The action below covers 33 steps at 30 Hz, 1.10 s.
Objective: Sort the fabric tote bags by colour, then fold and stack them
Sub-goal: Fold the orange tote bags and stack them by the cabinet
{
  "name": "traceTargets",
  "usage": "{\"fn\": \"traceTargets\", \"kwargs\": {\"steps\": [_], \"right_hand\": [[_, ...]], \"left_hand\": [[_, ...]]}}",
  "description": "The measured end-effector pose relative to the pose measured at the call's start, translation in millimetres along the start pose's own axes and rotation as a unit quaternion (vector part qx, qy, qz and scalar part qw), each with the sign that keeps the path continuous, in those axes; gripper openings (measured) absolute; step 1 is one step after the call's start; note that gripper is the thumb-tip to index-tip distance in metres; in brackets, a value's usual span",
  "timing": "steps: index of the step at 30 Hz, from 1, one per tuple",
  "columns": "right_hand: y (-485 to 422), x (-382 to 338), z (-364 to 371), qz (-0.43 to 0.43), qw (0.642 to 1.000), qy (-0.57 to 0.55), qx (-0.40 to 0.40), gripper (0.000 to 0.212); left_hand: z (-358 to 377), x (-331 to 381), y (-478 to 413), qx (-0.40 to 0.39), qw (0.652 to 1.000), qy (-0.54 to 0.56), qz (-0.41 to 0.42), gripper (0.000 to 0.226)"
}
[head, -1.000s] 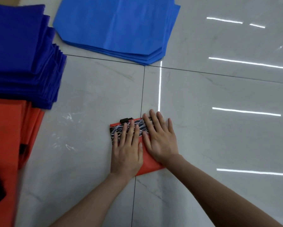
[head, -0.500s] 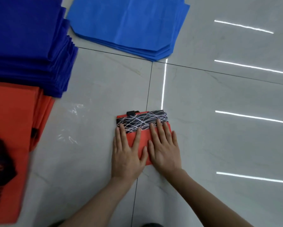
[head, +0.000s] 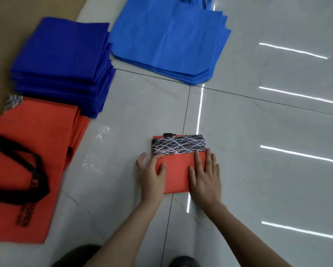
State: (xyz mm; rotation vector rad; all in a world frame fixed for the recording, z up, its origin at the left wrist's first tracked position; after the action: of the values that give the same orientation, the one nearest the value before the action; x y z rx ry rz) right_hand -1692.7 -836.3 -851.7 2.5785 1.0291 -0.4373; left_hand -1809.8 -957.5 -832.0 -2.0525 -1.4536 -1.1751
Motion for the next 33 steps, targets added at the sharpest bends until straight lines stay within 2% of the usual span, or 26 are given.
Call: {"fn": "traceTargets", "kwargs": {"steps": [2,4,5,8,12,14,18,20,22,24,25,29,33], "right_hand": [[-3,1,2,-0.004,0.999,-0.021,-0.03,0.06],[-8,0,3,-0.006,0.997,-0.054,-0.053,0.062],[-9,-4,-2,0.006,0.994,-0.09,-0.058,0.062],[-7,-31,-30,0.018,0.968,-0.235,-0.082,0.048],[0,-85,-64,0.014,0.868,-0.467,-0.17,0.056],[-1,-110,-72,0.01,0.833,-0.511,-0.211,0.056],[1,-171,-80,-0.039,0.842,-0.474,-0.256,0.046],[5,-202,-77,-0.06,0.841,-0.468,-0.265,0.046],[9,-226,-71,-0.07,0.843,-0.463,-0.265,0.047],[12,-239,-65,-0.08,0.849,-0.459,-0.25,0.047],[14,-243,-63,-0.088,0.853,-0.454,-0.243,0.047],[19,-251,-54,-0.106,0.858,-0.45,-0.223,0.041],[9,-265,-41,-0.125,0.857,-0.453,-0.214,0.041]], "left_hand": [[-10,7,-3,-0.077,0.986,0.141,-0.04,0.026],[-21,17,0,-0.155,0.966,0.202,-0.043,0.042],[-28,21,2,-0.169,0.96,0.219,-0.04,0.049],[-52,25,6,-0.155,0.949,0.27,-0.052,0.056],[-99,21,6,-0.097,0.933,0.336,-0.083,0.056],[-128,15,10,-0.068,0.94,0.327,-0.076,0.055],[-183,-13,26,-0.031,0.96,0.271,-0.066,0.053],[-208,-33,42,0.045,0.952,0.283,-0.103,0.047],[-231,-63,65,0.154,0.928,0.294,-0.17,0.04],[-246,-99,90,0.259,0.9,0.25,-0.247,0.036],[-250,-116,101,0.285,0.885,0.228,-0.288,0.04],[-244,-154,124,0.295,0.817,0.258,-0.424,0.071],[-241,-161,113,0.314,0.789,0.318,-0.421,0.078]]}}
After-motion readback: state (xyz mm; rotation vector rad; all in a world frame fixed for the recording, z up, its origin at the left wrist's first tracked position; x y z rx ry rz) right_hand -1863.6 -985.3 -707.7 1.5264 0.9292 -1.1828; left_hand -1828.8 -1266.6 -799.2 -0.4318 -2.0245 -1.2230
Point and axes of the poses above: each hand's wrist, its own y-axis away from the middle knuckle, its own z-axis out of the palm, x = y × z, the point moved 3 cm from there along -y, towards the middle knuckle, and after that the axes turned 3 degrees about -y, right-handed, at the moved point
